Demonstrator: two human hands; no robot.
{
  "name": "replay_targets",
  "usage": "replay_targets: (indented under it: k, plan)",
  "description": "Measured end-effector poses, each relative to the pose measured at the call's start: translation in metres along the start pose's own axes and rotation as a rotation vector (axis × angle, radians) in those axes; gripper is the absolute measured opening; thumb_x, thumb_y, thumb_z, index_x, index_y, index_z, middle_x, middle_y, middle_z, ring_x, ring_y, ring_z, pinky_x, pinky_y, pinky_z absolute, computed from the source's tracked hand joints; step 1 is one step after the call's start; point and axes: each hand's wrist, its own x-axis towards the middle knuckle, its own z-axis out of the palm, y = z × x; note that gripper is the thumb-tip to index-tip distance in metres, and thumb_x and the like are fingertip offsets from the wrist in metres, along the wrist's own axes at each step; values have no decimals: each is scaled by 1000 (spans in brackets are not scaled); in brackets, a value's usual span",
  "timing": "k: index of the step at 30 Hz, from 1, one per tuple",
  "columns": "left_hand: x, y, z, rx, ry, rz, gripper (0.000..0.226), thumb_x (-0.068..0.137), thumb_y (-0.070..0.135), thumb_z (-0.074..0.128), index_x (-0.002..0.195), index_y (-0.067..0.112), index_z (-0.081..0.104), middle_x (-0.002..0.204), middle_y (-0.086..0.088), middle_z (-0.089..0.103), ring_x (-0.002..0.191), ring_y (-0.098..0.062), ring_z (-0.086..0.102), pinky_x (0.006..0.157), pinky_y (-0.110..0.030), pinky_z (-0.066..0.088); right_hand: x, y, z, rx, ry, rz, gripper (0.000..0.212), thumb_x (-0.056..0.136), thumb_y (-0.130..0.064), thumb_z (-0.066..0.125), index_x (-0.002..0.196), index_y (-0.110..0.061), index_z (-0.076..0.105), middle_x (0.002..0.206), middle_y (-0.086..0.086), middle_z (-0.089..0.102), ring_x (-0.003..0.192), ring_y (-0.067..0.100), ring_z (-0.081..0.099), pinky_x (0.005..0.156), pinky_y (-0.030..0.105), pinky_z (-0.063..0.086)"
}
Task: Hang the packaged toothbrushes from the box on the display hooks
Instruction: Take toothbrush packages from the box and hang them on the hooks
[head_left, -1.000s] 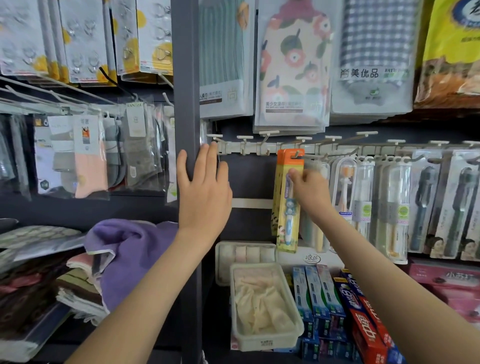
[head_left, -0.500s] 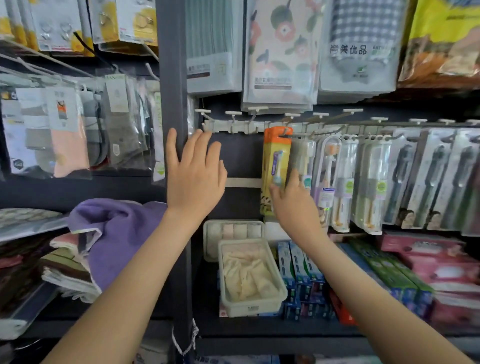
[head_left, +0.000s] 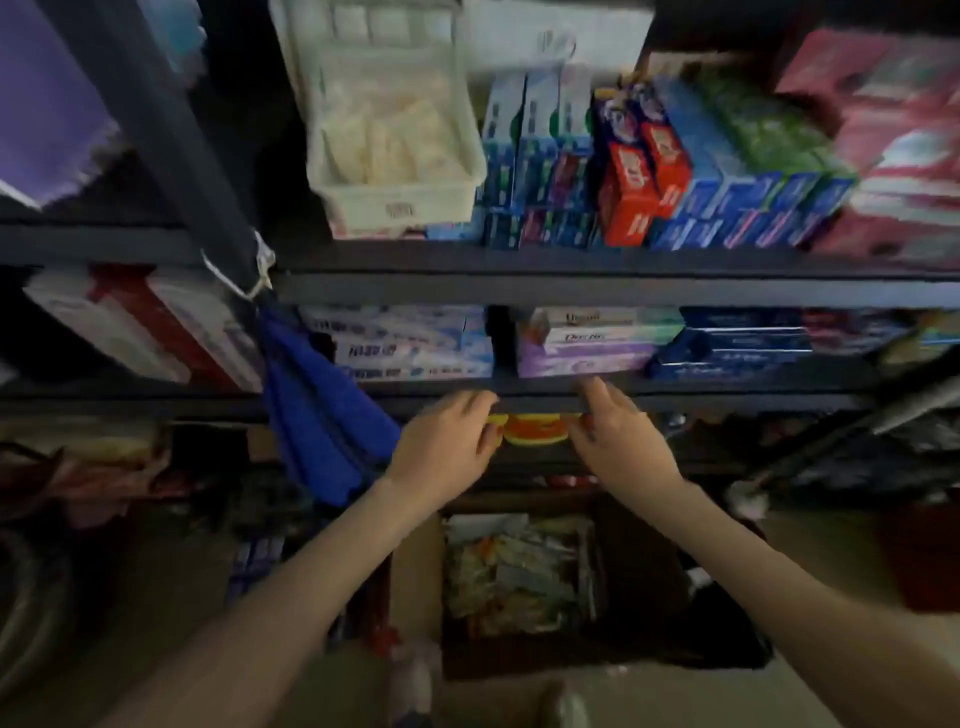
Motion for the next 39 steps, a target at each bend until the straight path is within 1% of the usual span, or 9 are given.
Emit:
replay_targets:
  k: [5,9,15,18,21,24,29,34,39]
  plan:
    - [-65,-10,145,1,-310,-303,35,102,32,37,134,20,45,126,2,55,106,-17,58,74,-28,48,-47,106,124,-21,-380,119,46,99,-32,46,141,-17,34,130,4,50,119,23,52,88,32,49]
    - [-106,-14,257,-2,-540,-438,41,102,35,37,142,26,35,136,5,48,115,-15,53,84,-25,44,-80,184,222,-30,-610,278,56,100,-33,46,148,-19,21,143,5,41,130,23,43,99,34,46]
    - [-123,-54,397,26,-734,-502,46,102,31,39,146,24,26,144,0,36,116,-20,53,86,-30,46,-86,282,379,-93,-805,371,63,98,-28,49,149,-16,15,153,12,25,138,32,31,104,44,42]
    - [-125,-80,454,58,-822,-486,58,101,28,43,151,23,15,151,-3,24,132,-23,38,102,-34,38,-68,311,460,-136,-892,336,72,95,-28,56,150,-14,13,147,13,31,128,33,43,96,43,46]
    - [-130,-104,500,124,-924,-458,75,98,30,49,154,24,-2,159,-4,3,145,-27,14,117,-43,17,-43,331,533,-32,-913,278,87,88,-29,68,152,-11,12,151,13,29,134,34,37,102,46,41]
    - [-129,-124,532,137,-902,-436,74,98,28,49,153,23,1,158,-4,3,145,-24,8,118,-40,9,-34,342,592,-139,-754,99,91,74,-36,81,146,-7,31,144,17,38,131,37,40,99,50,42]
    - [-126,-136,566,47,-877,-522,64,99,29,45,152,18,10,158,-6,8,145,-26,11,118,-38,15,-29,336,615,-306,-694,103,89,76,-38,76,143,-8,25,143,18,30,132,37,31,102,47,35]
    - [-118,-125,571,-4,-926,-530,61,102,31,41,153,17,10,159,-4,7,145,-26,10,116,-38,15,-31,337,605,-228,-794,30,74,80,-37,72,138,-14,32,141,12,38,128,32,33,103,43,28]
    - [-114,-126,572,11,-930,-479,55,100,31,44,148,16,22,151,-6,24,137,-27,26,110,-39,27,-40,334,604,-172,-801,99,72,83,-31,70,140,-13,30,144,12,34,131,32,29,106,43,25]
